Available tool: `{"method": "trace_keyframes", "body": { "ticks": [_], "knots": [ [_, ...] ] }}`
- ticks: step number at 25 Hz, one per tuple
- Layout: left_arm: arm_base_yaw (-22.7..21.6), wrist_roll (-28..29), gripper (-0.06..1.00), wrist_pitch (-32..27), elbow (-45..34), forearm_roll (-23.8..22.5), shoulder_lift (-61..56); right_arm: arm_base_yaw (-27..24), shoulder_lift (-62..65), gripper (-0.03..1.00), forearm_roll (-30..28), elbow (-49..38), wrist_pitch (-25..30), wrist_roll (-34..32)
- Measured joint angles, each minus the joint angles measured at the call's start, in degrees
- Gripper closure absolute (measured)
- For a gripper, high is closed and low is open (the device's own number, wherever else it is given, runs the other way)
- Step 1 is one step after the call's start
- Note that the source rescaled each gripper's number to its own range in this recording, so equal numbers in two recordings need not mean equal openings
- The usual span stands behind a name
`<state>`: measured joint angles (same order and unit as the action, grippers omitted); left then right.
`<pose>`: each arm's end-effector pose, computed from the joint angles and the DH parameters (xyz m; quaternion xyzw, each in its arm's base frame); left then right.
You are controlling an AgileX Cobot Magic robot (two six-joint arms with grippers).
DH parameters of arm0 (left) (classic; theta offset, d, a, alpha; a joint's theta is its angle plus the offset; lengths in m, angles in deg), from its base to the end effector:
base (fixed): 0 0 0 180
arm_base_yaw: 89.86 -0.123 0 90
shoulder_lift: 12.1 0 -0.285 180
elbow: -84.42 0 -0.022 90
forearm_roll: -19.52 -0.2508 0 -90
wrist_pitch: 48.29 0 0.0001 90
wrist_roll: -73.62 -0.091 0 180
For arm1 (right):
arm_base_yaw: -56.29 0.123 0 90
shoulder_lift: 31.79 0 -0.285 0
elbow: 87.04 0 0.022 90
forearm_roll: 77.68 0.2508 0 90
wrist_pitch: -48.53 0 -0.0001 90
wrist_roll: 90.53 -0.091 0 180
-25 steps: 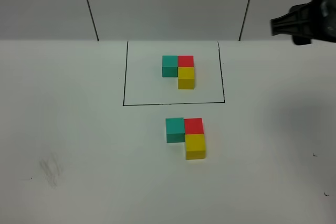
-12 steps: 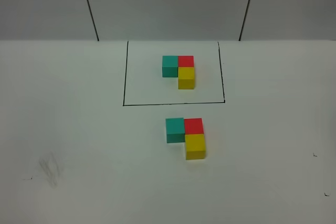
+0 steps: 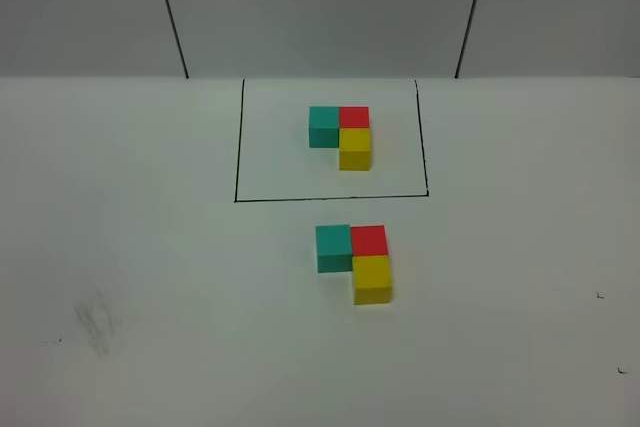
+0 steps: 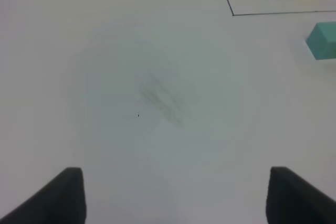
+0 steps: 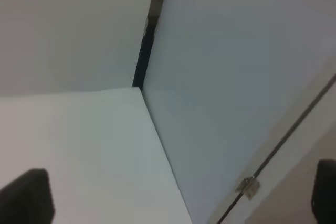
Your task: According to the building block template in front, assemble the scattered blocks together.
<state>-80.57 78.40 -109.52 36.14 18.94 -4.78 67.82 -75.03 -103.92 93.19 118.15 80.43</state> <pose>-0.0068 0.0019 0.2780 0.0333 0.8512 -0.0591 0.5204 0.0319 -0.0320 0.4875 0.0346 0.8113 -0.1209 0.5709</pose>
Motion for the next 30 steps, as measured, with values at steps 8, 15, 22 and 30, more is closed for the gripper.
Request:
{"method": "trace_keyframes", "body": {
  "ticks": [8, 15, 22, 30],
  "knots": [
    [0.0, 0.0, 0.42, 0.0, 0.0, 0.0, 0.0, 0.0, 21.43, -0.03, 13.53, -17.14, 0.5, 3.96],
    [0.0, 0.0, 0.42, 0.0, 0.0, 0.0, 0.0, 0.0, 32.85, -0.03, 29.55, -33.05, -3.12, 11.38],
    [0.0, 0.0, 0.42, 0.0, 0.0, 0.0, 0.0, 0.0, 35.84, -0.03, 30.91, -43.26, -4.36, 10.01],
    [0.0, 0.0, 0.42, 0.0, 0.0, 0.0, 0.0, 0.0, 35.89, -0.02, 33.26, -48.93, -8.49, 10.5]
  ]
}}
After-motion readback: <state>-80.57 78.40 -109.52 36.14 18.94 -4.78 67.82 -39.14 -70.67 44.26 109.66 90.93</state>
